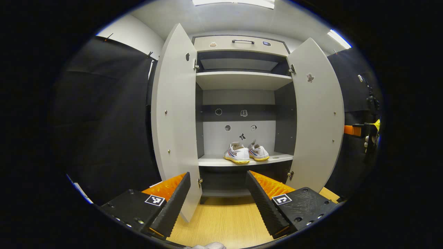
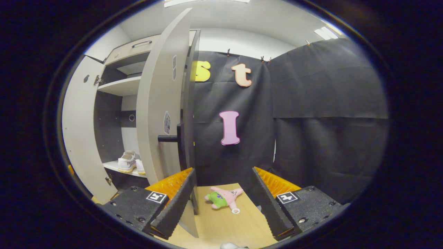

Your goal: Grab one shoe with the right hand and put it into the shoe cabinet, grab the other shoe with the left hand and put it into the shoe cabinet; then close the right door with the right hand and the left door with the left hand.

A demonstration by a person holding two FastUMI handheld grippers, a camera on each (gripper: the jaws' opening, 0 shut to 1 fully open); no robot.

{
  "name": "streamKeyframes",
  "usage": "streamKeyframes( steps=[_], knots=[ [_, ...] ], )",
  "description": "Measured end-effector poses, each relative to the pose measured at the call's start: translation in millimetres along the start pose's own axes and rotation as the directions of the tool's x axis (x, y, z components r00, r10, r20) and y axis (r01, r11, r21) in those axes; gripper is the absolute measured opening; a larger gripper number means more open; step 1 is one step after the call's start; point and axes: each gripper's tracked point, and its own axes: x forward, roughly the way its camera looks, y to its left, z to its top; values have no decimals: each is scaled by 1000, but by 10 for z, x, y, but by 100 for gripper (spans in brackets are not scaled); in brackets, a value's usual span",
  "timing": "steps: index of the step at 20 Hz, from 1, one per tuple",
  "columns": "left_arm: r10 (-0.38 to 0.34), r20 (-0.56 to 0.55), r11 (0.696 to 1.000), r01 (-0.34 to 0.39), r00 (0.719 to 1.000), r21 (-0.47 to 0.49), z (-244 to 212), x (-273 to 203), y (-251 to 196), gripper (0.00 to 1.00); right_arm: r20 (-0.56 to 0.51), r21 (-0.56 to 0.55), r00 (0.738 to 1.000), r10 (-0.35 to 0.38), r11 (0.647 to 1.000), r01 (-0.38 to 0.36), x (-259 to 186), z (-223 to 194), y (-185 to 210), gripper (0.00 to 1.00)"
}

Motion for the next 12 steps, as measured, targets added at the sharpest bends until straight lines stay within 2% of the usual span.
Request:
streamKeyframes(
  steps=[1, 3, 8, 12],
  knots=[
    [2, -3, 1000, -2, 1000, 0, -12, 6, -2, 100, -5, -14, 1000, 14, 1000, -14, -4, 17, 47, 96],
    [0, -16, 1000, 0, 1000, 8, -54, 27, -33, 96, 1, -11, 999, 37, 999, -37, 9, 19, 115, 93],
    [-7, -8, 1000, 7, 1000, 8, -2, 80, -49, 96, 0, -11, 996, 84, 996, -84, -55, 11, 269, 93],
    [0, 1, 1000, 0, 1000, 14, 48, 75, -4, 96, -4, -7, 985, 171, 985, -171, -117, -13, 674, 93]
  ],
)
